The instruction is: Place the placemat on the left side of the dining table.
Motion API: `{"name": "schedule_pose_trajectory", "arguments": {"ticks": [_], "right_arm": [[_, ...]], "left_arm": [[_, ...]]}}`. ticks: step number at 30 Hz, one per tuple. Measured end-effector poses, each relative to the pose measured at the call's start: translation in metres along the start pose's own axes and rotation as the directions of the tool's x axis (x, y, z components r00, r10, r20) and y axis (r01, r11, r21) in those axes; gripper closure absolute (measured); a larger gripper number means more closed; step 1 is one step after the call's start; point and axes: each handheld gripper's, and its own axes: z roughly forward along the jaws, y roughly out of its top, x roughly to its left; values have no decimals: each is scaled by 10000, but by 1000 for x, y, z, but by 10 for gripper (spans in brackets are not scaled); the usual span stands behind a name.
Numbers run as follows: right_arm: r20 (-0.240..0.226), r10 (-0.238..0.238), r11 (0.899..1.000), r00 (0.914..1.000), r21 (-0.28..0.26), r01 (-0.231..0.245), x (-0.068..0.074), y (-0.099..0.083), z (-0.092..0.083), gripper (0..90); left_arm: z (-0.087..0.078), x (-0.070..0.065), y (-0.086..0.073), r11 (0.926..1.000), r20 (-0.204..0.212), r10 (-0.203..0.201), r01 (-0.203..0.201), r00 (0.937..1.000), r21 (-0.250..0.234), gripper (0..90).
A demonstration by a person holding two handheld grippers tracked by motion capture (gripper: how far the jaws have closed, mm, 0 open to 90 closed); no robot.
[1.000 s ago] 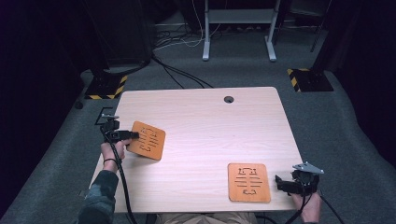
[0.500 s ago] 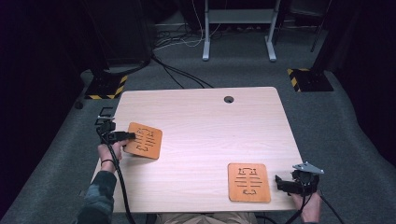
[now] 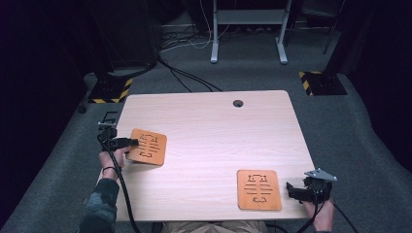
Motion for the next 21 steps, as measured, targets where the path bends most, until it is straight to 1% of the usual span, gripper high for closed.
{"name": "schedule_pose_trajectory", "arguments": {"ticks": [3,5,7,8,10,11,14,15,16,17,19,21], "right_arm": [[1,-3,10000,10000,3,3,0,0,0,0],[-2,-6,10000,10000,5,6,0,0,0,0],[1,-5,10000,10000,-1,5,0,0,0,0],[1,-5,10000,10000,-1,5,0,0,0,0],[1,-3,10000,10000,1,3,0,0,0,0],[2,-1,10000,10000,-1,1,0,0,0,0],[1,-1,10000,10000,1,1,0,0,0,0],[2,0,10000,10000,2,0,0,0,0,0],[0,0,10000,10000,3,0,0,0,0,0],[-1,-4,10000,10000,-1,4,0,0,0,0],[1,-1,10000,10000,1,1,0,0,0,0],[1,0,10000,10000,2,0,0,0,0,0]], "left_arm": [[0,2,0,9999,47,-94,94,9999,39,663],[2,3,0,9998,79,-207,207,9998,-26,661],[2,4,0,9999,92,-128,128,9999,10,659],[1,5,0,9999,96,-98,97,9999,119,659],[2,6,0,9998,78,-137,136,9999,120,655],[3,7,0,9998,95,-182,181,9998,14,654],[3,8,-1,9999,62,-103,103,9999,97,647],[4,9,-2,9999,-98,-133,134,9999,100,641],[4,10,-2,9996,-306,95,-87,9995,252,630],[5,10,-2,9997,-412,25,-15,9991,256,621],[7,13,-4,9997,-330,-74,82,9994,237,618],[8,15,-5,9996,-329,-64,72,9994,261,614]]}}
